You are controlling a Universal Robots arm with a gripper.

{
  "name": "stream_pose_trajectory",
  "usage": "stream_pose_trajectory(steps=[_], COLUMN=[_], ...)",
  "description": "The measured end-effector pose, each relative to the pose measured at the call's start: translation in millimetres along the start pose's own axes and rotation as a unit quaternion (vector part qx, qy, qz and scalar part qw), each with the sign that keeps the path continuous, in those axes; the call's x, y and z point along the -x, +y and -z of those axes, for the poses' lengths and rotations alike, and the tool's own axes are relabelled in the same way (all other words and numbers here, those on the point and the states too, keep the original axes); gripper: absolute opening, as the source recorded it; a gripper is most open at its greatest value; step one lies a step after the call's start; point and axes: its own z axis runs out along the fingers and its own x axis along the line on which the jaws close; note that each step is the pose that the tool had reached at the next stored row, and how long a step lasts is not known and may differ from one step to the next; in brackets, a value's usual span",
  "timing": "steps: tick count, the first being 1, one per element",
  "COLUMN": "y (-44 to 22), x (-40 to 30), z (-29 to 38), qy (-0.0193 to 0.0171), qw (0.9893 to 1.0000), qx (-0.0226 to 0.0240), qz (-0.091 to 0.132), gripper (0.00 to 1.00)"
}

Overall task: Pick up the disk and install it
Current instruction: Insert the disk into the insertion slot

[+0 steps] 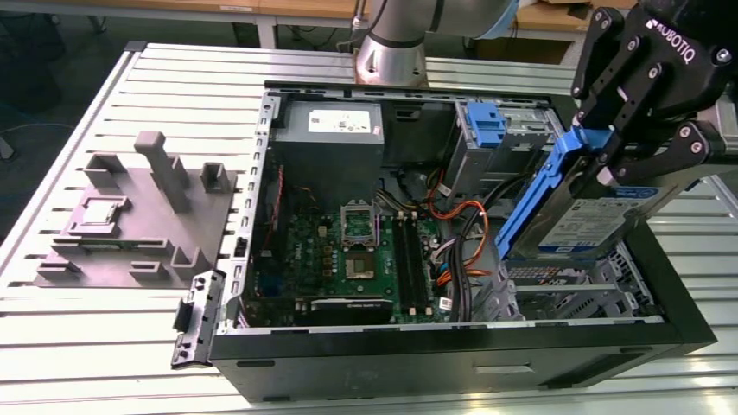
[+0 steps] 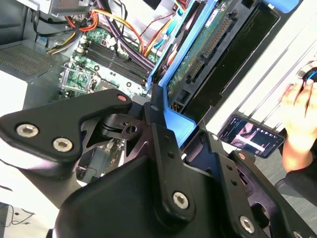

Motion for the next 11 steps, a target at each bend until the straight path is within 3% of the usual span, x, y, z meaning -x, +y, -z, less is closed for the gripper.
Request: stream_pose_trajectory(steps=[11], y=[-7.5], x=[-4.3], z=[-6.7], qy=[0.0000], qw=[1.0000], qx=[0.0000], qz=[-0.001], gripper=[0.37])
